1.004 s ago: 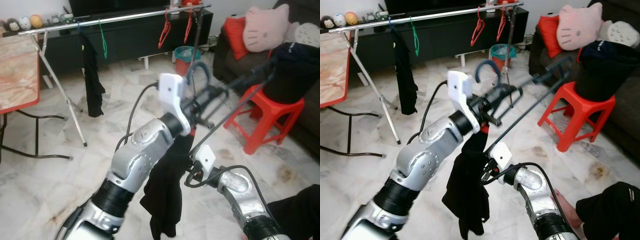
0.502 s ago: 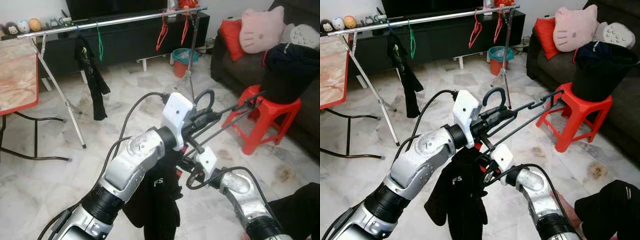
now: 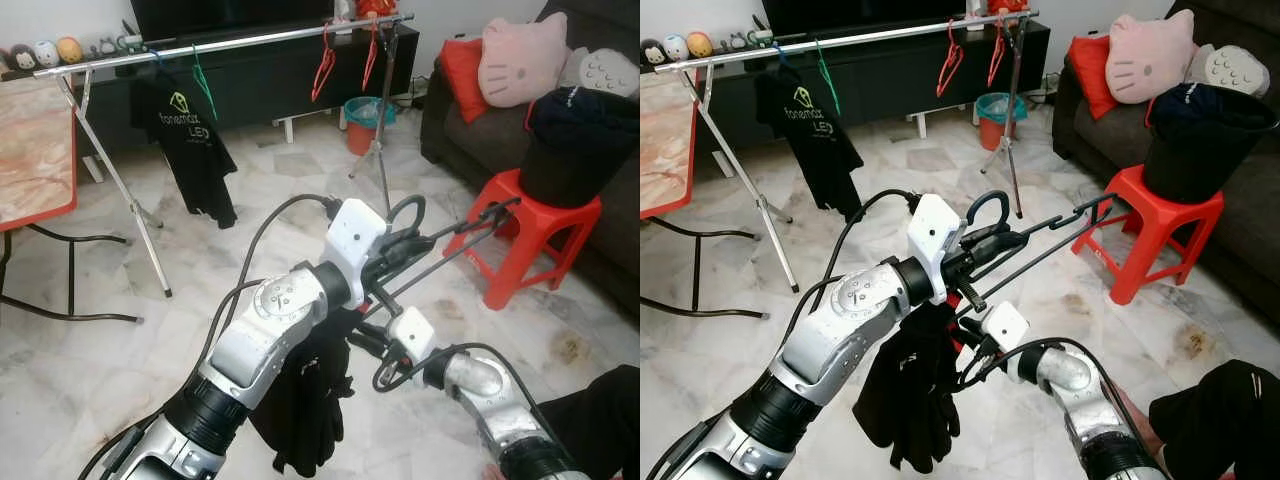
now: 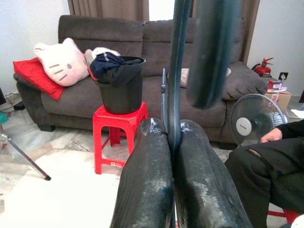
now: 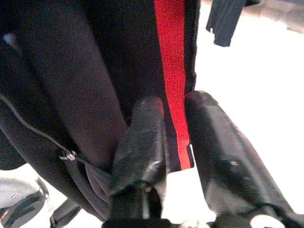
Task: Hang hanger
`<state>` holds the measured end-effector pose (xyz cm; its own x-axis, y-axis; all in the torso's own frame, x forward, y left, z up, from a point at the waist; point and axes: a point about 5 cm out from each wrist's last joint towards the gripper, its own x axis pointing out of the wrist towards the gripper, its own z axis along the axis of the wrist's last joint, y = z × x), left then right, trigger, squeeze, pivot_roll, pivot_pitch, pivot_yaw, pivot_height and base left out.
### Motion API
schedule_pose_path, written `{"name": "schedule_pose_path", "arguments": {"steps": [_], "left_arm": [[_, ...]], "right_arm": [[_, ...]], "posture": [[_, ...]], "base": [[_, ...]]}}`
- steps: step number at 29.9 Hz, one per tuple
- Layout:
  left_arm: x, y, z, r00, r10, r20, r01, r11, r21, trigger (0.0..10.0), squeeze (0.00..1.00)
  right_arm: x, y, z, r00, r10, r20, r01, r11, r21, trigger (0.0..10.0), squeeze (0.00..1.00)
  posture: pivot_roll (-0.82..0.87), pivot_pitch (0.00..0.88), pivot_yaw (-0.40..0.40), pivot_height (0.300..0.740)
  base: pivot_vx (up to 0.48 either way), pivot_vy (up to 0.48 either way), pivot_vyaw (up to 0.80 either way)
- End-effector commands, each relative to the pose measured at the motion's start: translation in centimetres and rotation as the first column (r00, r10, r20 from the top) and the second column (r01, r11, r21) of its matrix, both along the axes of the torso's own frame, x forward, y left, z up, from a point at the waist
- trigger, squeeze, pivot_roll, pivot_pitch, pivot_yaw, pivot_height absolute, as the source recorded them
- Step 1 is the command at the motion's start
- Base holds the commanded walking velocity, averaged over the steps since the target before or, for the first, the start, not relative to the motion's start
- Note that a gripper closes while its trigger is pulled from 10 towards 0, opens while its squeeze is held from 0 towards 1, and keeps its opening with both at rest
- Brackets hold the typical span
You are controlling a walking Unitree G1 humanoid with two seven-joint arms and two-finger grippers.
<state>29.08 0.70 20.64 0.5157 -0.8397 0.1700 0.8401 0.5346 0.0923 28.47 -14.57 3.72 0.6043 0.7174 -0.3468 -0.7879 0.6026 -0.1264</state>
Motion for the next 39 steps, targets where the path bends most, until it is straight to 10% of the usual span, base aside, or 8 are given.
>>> {"name": "schedule_pose_path", "arguments": {"steps": [1, 17, 18, 20, 21, 39], "left_arm": [[0.1, 0.1, 0.3, 1.000, 0.015, 0.025, -0.015, 1.000, -0.009, 10.0, 0.00], [0.3, 0.4, -0.8, 0.999, 0.035, 0.028, -0.036, 0.999, 0.039, 10.0, 0.00], [0.4, 0.5, -1.4, 0.999, 0.037, 0.036, -0.040, 0.996, 0.078, 10.0, 0.00], [0.4, 0.6, -1.8, 0.998, 0.039, 0.045, -0.043, 0.993, 0.106, 10.0, 0.00], [0.5, 0.6, -1.9, 0.998, 0.041, 0.044, -0.046, 0.993, 0.109, 10.0, 0.00], [2.0, 4.0, -4.9, 0.992, 0.117, 0.046, -0.125, 0.958, 0.257, 10.0, 0.00]], "right_arm": [[-0.2, 0.0, -0.3, 1.000, 0.006, -0.001, -0.006, 1.000, -0.014, 10.0, 1.00], [0.0, 0.1, 0.4, 0.999, 0.015, 0.039, -0.014, 1.000, -0.012, 10.0, 1.00], [-0.6, -0.1, -0.3, 0.999, 0.032, 0.025, -0.030, 0.998, -0.057, 10.0, 0.73], [-1.0, -0.2, -0.7, 0.999, 0.045, 0.010, -0.044, 0.996, -0.083, 10.0, 0.73], [-1.3, -0.3, -1.0, 0.998, 0.056, -0.001, -0.056, 0.994, -0.090, 10.0, 0.00], [-3.6, -0.8, -1.6, 0.974, 0.220, -0.049, -0.226, 0.948, -0.227, 10.0, 0.00]], "posture": [[-0.05, 0.017, -0.002, 0.740], [-0.05, 0.028, 0.002, 0.740], [-0.05, 0.028, 0.003, 0.740], [-0.05, 0.028, 0.003, 0.740], [-0.05, 0.028, 0.003, 0.740], [-0.07, 0.032, 0.002, 0.740]], "base": [[0.000, 0.000, 0.00], [0.000, 0.000, 0.00], [0.000, 0.000, 0.00], [0.000, 0.000, 0.00], [0.000, 0.000, 0.00], [0.000, 0.000, 0.00]]}}
